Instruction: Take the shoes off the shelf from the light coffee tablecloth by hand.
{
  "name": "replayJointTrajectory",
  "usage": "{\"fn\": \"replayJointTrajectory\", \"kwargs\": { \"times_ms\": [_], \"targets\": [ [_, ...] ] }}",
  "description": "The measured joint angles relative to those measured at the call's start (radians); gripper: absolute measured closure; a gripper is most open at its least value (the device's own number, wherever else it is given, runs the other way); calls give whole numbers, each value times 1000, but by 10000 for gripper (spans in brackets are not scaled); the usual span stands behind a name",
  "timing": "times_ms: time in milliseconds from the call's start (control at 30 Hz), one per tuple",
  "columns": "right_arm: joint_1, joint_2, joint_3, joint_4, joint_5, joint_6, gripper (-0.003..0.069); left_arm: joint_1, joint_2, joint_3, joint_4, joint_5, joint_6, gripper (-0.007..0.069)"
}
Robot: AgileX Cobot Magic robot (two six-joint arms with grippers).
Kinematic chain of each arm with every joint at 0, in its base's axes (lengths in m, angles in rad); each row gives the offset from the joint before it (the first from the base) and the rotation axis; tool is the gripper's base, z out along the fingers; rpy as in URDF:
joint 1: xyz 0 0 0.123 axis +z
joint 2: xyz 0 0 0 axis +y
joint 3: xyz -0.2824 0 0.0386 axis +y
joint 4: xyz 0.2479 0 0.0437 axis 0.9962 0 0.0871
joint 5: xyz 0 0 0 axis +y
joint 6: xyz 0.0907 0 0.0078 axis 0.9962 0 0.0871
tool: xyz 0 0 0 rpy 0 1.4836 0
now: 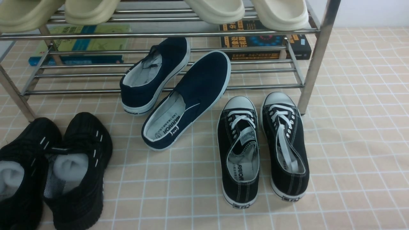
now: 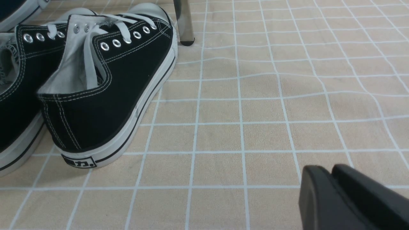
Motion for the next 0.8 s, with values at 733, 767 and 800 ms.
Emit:
{"fn": "replayJointTrajectory", "kwargs": {
  "times_ms": [733,767,800],
  "targets": [
    [0,0,0,-3,0,0,557,0,0,0,0,0,0,382],
    [0,0,0,-3,0,0,556,0,0,0,0,0,0,382],
    [0,0,0,-3,0,0,556,0,0,0,0,0,0,382]
  ]
}}
